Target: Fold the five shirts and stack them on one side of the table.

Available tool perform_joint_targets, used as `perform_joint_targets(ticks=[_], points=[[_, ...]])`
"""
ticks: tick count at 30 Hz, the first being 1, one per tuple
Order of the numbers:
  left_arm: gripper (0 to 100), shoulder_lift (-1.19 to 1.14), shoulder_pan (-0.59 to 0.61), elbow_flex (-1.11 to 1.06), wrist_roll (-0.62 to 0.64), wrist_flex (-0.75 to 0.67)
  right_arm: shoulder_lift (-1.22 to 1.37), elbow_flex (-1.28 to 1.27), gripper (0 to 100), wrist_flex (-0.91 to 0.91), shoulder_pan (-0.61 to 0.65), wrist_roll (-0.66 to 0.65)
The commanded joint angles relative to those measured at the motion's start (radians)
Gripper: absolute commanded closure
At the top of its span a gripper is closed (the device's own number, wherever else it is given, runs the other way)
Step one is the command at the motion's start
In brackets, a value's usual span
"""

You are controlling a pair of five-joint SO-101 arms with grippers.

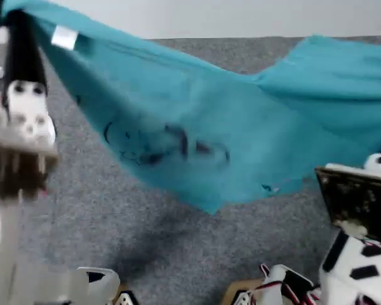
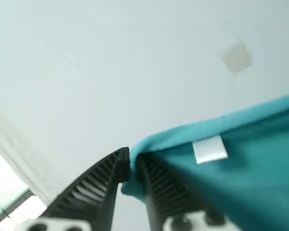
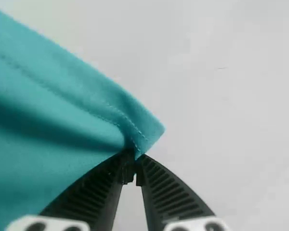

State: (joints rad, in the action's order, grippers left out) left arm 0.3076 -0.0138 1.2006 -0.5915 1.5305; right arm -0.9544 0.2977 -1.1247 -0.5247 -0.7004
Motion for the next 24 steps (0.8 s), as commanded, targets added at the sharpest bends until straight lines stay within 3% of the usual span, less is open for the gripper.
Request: perform_joint_targets(ticks=[1,6,13,24], points=[[100,0.035,0.006,0.019,-0.087,-0.015,0.001,0.026,99.0,0.096,-0.073,-0.014],[100,0.077,0.006,0.015,-0.124,0.032,0.002,0.026,99.0,0.162,-0.104,-0.015],[100,0.089,0.006,0.021,-0.173,0.226,0.062,0.028,99.0,0.308,-0.108,-0.015],[100,0.089,0.149,0.001,-0.173,0.224,0.074,0.032,98.7,0.328,-0.102,-0.015]])
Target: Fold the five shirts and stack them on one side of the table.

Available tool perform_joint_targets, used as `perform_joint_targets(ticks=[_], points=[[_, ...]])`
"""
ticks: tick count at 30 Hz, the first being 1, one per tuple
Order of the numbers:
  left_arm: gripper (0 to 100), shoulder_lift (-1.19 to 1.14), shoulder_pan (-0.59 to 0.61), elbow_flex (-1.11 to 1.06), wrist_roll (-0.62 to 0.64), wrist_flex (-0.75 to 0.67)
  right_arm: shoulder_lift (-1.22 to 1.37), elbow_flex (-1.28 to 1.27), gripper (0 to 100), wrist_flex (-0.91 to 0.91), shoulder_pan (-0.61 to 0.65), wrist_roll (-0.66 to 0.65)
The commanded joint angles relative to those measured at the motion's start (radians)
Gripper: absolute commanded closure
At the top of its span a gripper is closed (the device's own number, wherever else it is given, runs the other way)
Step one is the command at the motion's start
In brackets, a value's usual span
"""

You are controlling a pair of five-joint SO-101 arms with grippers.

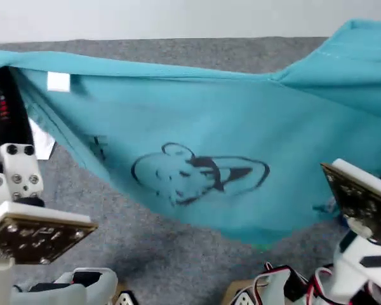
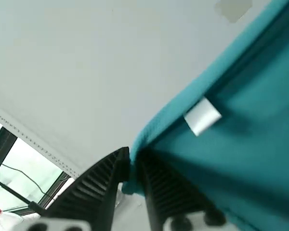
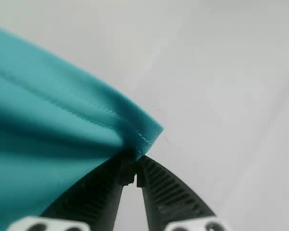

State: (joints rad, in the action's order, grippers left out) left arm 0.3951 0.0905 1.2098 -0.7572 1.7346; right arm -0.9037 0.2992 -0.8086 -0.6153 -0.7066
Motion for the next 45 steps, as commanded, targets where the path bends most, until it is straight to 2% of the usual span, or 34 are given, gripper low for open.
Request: perform_joint_targets(ticks=[1,5,10,19,25,33,39,45], points=[[100,0.003,0.052,-0.024,-0.008,0.020,0.028,0.031,98.7,0.012,-0.012,-0.009],[100,0.055,0.069,-0.142,-0.008,0.020,0.065,0.026,98.7,0.019,0.013,-0.005],[100,0.201,0.068,-0.397,-0.008,0.018,0.171,0.031,98.7,0.022,0.065,-0.005],[100,0.532,0.068,-0.845,-0.008,0.017,0.150,0.031,98.7,-0.070,0.237,-0.003],[100,0.655,0.072,-1.023,-0.009,-0.011,0.142,0.028,98.7,-0.217,0.262,0.015],[100,0.677,0.077,-1.219,-0.009,-0.018,0.185,-0.112,98.7,-0.601,0.512,0.129],[100,0.669,0.307,-1.484,-0.012,-0.055,0.232,-0.384,98.7,-0.622,0.611,0.216],[100,0.669,0.528,-1.791,-0.014,-0.259,0.275,-0.548,98.7,-0.610,0.754,0.216]])
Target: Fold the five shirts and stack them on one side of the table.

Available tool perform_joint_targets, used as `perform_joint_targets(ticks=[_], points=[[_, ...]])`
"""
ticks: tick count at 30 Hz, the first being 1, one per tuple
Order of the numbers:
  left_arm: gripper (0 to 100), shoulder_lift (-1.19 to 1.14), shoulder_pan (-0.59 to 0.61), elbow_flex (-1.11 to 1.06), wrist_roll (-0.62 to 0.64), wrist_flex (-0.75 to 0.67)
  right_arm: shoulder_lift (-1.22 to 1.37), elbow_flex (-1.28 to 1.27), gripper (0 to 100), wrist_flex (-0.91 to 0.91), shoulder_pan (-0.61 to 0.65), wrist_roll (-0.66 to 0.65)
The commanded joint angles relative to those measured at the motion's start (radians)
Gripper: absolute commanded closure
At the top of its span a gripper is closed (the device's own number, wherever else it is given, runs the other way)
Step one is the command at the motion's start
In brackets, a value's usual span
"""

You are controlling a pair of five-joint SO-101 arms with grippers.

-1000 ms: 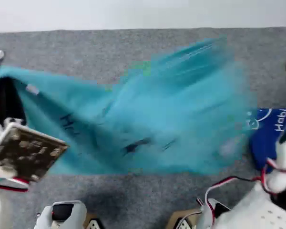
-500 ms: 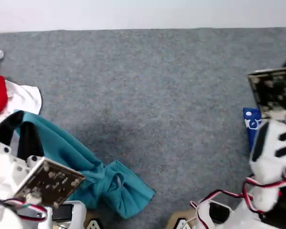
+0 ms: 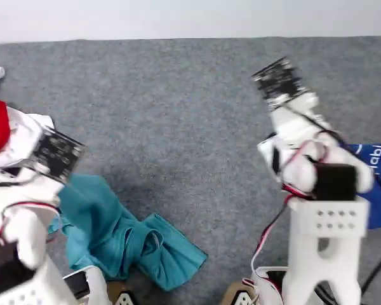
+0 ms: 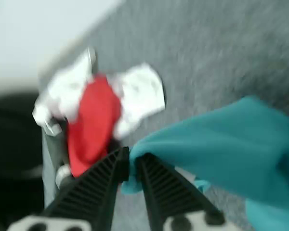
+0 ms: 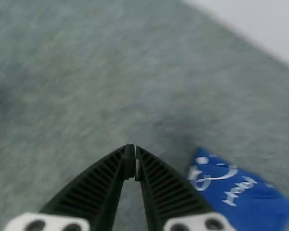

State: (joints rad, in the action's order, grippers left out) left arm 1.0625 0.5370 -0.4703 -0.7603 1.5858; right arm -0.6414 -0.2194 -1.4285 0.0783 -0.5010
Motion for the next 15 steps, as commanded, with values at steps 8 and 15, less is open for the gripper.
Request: perform_joint_targets(ticks=[8,15], points=[[100,0.002,0.230,-0.450,-0.104,-0.331,0.165,-0.132,98.7,0.087,0.222,0.011],[100,0.002,0.364,-0.687,-0.153,-0.543,0.369,-0.080,98.7,0.030,0.420,0.052]])
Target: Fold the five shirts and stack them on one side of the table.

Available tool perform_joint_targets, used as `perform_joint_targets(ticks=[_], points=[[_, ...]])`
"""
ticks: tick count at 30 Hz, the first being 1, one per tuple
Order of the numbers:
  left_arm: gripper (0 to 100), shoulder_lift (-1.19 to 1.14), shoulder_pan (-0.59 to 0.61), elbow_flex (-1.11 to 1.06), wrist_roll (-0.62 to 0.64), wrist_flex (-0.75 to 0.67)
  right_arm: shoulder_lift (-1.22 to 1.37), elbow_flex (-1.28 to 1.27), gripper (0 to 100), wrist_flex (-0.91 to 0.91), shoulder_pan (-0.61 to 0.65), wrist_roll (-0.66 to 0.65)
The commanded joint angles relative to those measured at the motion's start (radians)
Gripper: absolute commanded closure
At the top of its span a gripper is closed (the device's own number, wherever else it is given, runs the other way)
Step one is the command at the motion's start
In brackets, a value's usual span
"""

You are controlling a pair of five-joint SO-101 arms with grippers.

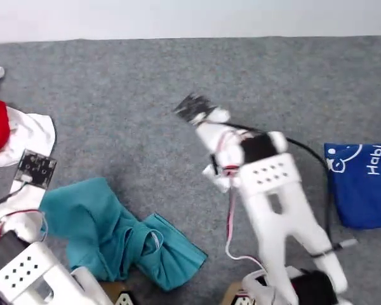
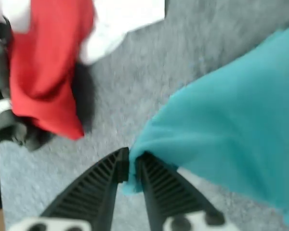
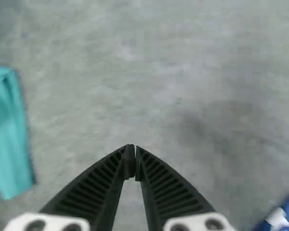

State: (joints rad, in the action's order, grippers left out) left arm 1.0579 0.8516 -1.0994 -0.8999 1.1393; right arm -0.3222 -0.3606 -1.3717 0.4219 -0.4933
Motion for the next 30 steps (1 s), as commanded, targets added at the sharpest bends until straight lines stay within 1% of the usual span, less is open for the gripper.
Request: perform_joint_targets(ticks=[1,3,5,7,10,12,14,18,20,24,25,30], points=[[100,0.006,0.066,-0.088,-0.014,-0.127,0.079,0.080,98.7,-0.044,0.108,0.077],[100,0.006,0.091,-0.143,-0.014,-0.170,0.137,0.121,98.7,-0.082,0.177,0.152],[100,0.011,0.106,-0.180,-0.012,-0.189,0.193,0.166,98.7,-0.116,0.246,0.255],[100,0.014,0.114,-0.206,-0.012,-0.193,0.248,0.226,98.8,-0.143,0.315,0.393],[100,0.014,0.129,-0.229,-0.011,-0.193,0.317,0.328,98.8,-0.160,0.386,0.614],[100,0.014,0.141,-0.236,-0.011,-0.193,0.351,0.394,98.8,-0.156,0.432,0.698],[100,0.014,0.150,-0.240,-0.011,-0.193,0.380,0.445,98.8,-0.151,0.481,0.729],[100,0.014,0.149,-0.240,-0.011,-0.193,0.440,0.474,98.8,-0.117,0.588,0.732],[100,0.014,0.146,-0.240,-0.009,-0.193,0.475,0.479,98.8,-0.117,0.621,0.773],[100,0.014,0.144,-0.240,-0.009,-0.195,0.538,0.500,98.3,-0.094,0.644,0.965],[100,0.014,0.144,-0.240,-0.009,-0.195,0.555,0.517,98.3,-0.087,0.647,0.985],[100,0.014,0.144,-0.240,-0.009,-0.195,0.657,0.649,96.9,-0.113,0.654,0.993]])
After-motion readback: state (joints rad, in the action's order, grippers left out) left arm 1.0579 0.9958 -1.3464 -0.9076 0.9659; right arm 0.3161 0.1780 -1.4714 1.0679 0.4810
